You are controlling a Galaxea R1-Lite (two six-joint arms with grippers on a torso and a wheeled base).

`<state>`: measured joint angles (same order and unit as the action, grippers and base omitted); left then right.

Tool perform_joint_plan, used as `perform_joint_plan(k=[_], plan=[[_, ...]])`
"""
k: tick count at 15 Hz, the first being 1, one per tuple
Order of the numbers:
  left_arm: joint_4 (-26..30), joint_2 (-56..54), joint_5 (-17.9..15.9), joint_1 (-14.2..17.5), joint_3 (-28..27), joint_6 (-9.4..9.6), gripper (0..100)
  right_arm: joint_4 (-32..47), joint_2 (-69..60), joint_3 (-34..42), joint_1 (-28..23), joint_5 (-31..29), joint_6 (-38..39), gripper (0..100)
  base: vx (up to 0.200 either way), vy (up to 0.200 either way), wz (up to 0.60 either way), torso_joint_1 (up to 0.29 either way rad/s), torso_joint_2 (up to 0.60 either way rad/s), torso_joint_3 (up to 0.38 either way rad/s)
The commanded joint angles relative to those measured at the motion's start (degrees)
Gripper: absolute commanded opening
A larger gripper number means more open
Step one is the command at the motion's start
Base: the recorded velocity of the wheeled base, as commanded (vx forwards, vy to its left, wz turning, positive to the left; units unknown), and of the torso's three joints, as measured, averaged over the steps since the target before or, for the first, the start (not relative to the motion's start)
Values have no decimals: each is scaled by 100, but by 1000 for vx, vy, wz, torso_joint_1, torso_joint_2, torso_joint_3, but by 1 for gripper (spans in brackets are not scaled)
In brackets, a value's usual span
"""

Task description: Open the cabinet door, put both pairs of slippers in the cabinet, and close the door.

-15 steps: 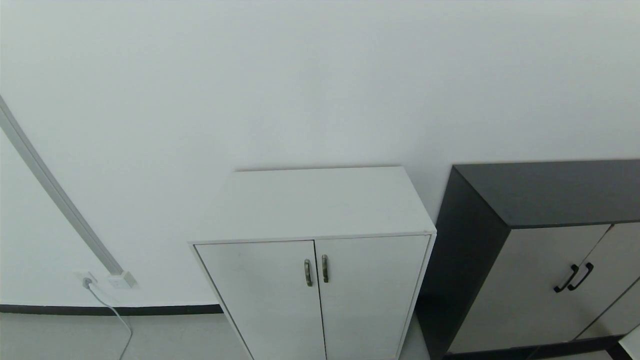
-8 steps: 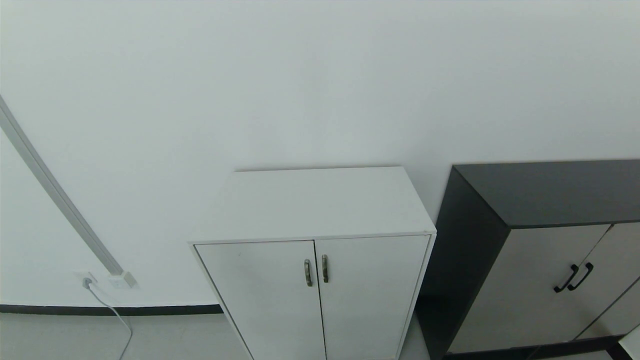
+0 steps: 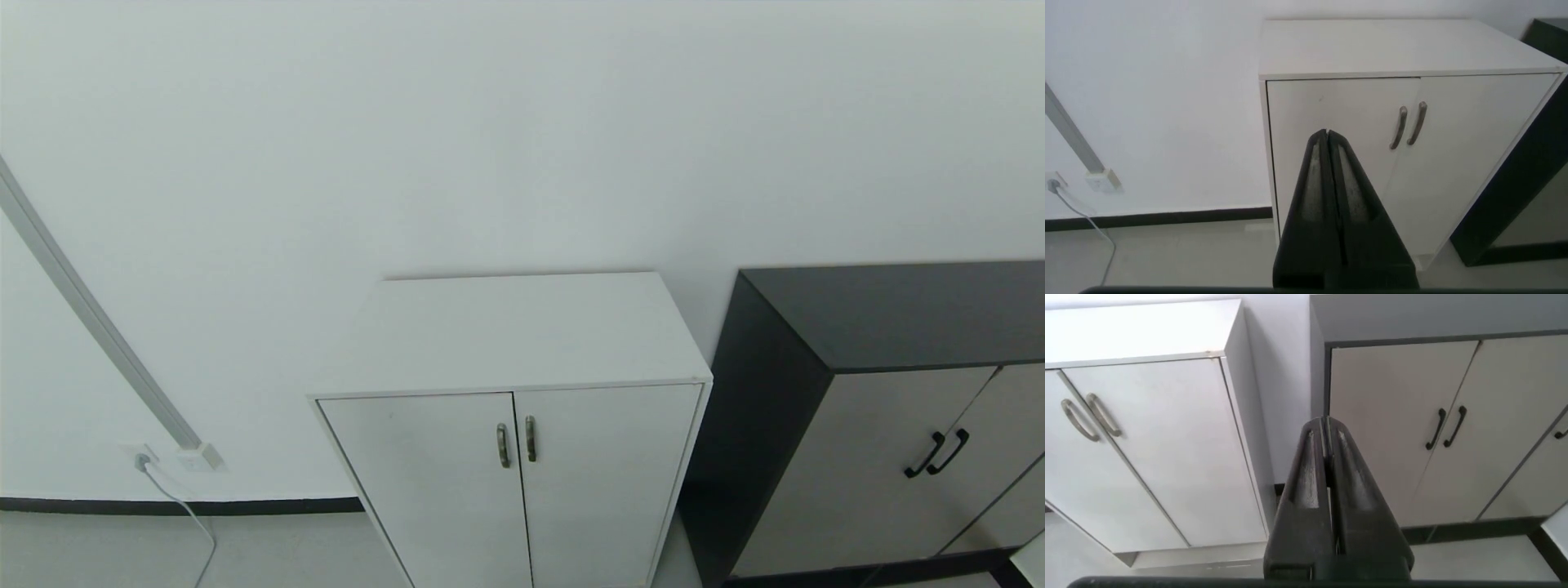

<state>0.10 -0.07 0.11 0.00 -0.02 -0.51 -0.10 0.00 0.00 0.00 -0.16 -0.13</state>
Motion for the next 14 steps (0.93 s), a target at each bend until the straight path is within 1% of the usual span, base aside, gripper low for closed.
perform_joint_plan(k=[1,14], plan=[[-1,7,-2,0,2,-2,0,1,9,0,0,16,-4,0,0,0,0,0,0,0],[-1,7,-2,0,2,-2,0,1,0,0,0,-2,49,0,0,0,0,0,0,0]])
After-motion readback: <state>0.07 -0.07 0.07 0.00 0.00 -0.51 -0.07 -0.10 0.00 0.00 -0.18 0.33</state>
